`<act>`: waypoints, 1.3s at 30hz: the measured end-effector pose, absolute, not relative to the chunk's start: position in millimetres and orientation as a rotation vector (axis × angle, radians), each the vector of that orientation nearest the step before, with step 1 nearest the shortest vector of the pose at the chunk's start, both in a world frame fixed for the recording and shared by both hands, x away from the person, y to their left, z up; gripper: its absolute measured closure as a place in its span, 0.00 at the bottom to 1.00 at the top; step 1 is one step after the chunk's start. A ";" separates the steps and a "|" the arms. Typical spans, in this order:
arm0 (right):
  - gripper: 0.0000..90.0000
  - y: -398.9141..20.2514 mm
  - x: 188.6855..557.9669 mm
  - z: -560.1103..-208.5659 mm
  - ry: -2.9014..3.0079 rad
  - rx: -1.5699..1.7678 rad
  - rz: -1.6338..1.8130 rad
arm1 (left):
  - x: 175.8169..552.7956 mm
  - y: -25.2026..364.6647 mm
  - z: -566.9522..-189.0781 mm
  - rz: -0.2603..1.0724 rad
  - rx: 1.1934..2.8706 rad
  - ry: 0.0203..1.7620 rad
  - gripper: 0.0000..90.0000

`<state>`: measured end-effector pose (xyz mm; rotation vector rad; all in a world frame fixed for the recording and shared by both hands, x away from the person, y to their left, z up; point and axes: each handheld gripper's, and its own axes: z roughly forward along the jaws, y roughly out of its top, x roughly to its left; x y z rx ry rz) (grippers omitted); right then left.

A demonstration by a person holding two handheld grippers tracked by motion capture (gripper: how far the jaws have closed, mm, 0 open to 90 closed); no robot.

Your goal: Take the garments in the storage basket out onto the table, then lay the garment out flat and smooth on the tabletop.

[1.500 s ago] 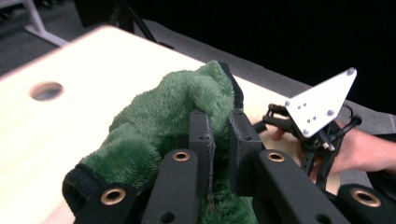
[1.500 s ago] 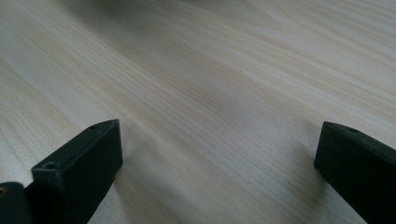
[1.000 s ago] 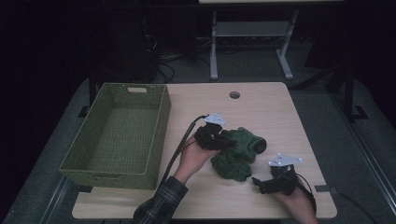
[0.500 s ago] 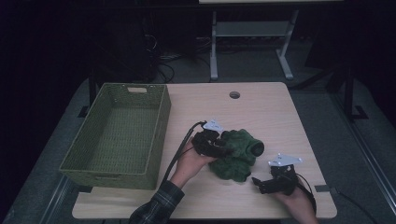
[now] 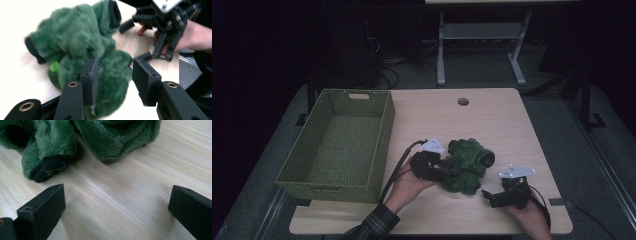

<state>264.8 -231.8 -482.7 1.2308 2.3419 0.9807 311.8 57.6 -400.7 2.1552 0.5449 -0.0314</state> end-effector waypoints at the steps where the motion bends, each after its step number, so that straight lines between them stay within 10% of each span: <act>1: 0.01 -231.7 264.8 -482.8 2.341 1.232 0.983 | 308.9 57.7 -403.7 -0.034 2.157 0.540 0.61; 24: 0.26 -224.4 253.1 -467.1 2.407 1.142 1.148 | 299.6 41.3 -454.9 0.007 2.243 0.542 0.50; 35: 0.52 -214.5 259.2 -469.0 2.469 1.113 1.251 | 305.1 42.8 -458.4 0.003 2.236 0.561 0.70; 39: 0.73 -210.6 263.8 -471.3 2.501 1.112 1.240 | 307.7 44.3 -459.5 -0.036 2.240 0.554 0.91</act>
